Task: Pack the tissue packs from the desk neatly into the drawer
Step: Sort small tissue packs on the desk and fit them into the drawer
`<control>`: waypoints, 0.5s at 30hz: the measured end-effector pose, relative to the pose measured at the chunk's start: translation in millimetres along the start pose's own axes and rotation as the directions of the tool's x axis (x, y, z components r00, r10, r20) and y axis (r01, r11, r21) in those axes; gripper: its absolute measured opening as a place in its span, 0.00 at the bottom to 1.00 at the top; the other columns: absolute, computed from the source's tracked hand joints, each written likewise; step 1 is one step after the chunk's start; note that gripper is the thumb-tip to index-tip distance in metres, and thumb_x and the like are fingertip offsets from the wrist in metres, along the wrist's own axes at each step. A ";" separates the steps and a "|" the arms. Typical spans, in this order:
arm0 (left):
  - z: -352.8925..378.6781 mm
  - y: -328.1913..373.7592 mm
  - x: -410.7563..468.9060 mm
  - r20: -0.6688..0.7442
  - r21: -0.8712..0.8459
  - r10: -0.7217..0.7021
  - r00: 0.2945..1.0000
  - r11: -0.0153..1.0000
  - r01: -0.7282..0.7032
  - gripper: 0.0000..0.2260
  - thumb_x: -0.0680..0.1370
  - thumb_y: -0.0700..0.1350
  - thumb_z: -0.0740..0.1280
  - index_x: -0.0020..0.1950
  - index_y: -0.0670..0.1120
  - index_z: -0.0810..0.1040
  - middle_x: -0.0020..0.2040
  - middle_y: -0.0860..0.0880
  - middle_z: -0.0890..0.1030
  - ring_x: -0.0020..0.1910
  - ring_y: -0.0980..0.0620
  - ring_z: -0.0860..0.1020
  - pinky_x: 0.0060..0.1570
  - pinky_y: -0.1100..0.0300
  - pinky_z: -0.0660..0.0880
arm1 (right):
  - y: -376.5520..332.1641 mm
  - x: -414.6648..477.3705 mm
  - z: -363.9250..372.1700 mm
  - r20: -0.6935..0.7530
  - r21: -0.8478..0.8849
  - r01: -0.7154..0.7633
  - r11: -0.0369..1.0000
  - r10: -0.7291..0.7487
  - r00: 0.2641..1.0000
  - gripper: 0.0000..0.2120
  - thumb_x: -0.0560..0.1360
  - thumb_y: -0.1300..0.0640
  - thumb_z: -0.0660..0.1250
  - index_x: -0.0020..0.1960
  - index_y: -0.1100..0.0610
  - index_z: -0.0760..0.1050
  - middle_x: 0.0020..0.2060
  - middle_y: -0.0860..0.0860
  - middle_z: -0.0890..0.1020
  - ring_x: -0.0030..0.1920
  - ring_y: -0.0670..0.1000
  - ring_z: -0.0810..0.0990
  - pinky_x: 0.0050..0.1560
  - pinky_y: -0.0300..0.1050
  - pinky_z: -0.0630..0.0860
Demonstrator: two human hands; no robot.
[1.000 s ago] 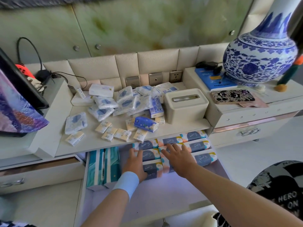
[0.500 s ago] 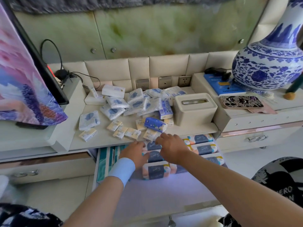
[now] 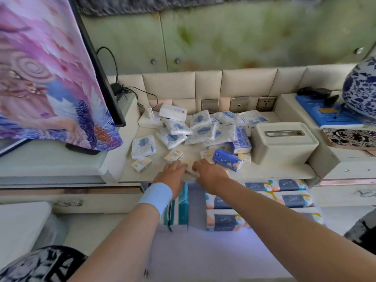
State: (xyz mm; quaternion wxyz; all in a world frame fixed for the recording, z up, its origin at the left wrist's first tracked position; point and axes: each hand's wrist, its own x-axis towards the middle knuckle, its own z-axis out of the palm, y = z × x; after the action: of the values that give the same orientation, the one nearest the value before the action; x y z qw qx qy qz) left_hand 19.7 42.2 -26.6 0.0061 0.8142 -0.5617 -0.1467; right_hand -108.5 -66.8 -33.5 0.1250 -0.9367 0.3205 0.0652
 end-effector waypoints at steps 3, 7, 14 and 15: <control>11.4 -1.5 12.6 0.008 0.018 0.006 1.000 1.000 -0.006 0.29 0.82 0.43 0.58 0.80 0.56 0.50 0.81 0.52 0.44 0.78 0.45 0.50 0.71 0.48 0.63 | 3.7 0.4 1.0 -0.053 -0.072 0.032 0.997 -0.036 0.998 0.14 0.77 0.59 0.66 0.61 0.53 0.68 0.59 0.54 0.74 0.51 0.59 0.79 0.44 0.50 0.74; 11.2 -4.0 24.7 -0.107 0.020 -0.003 0.994 1.000 0.005 0.20 0.83 0.45 0.56 0.75 0.55 0.64 0.75 0.48 0.61 0.72 0.44 0.59 0.63 0.49 0.70 | 7.6 -5.3 -5.3 0.007 0.004 0.009 1.000 -0.009 1.000 0.21 0.72 0.60 0.68 0.62 0.53 0.65 0.58 0.54 0.73 0.50 0.58 0.78 0.41 0.48 0.72; 3.5 -5.5 32.9 -0.160 -0.245 -0.165 0.973 0.962 0.123 0.07 0.75 0.47 0.70 0.51 0.47 0.78 0.61 0.47 0.70 0.57 0.45 0.73 0.55 0.54 0.73 | 10.1 -34.9 -1.5 0.183 0.069 0.125 0.990 -0.136 0.974 0.32 0.69 0.54 0.70 0.69 0.47 0.62 0.60 0.51 0.75 0.56 0.56 0.77 0.51 0.48 0.75; 3.8 -5.0 32.0 -0.165 -0.276 -0.171 0.971 0.954 0.121 0.07 0.74 0.45 0.70 0.51 0.47 0.78 0.60 0.47 0.70 0.57 0.45 0.73 0.55 0.55 0.72 | 8.6 -39.1 1.1 0.205 0.048 0.152 0.987 -0.159 0.966 0.32 0.69 0.53 0.69 0.71 0.46 0.62 0.61 0.51 0.74 0.58 0.56 0.77 0.53 0.49 0.75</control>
State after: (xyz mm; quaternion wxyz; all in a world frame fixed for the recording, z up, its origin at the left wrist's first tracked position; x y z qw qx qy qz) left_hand 33.7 15.4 -38.6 0.1561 0.8558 -0.4720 -0.1432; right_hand -144.5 -50.2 -28.3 0.1775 -0.9448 0.2322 0.1478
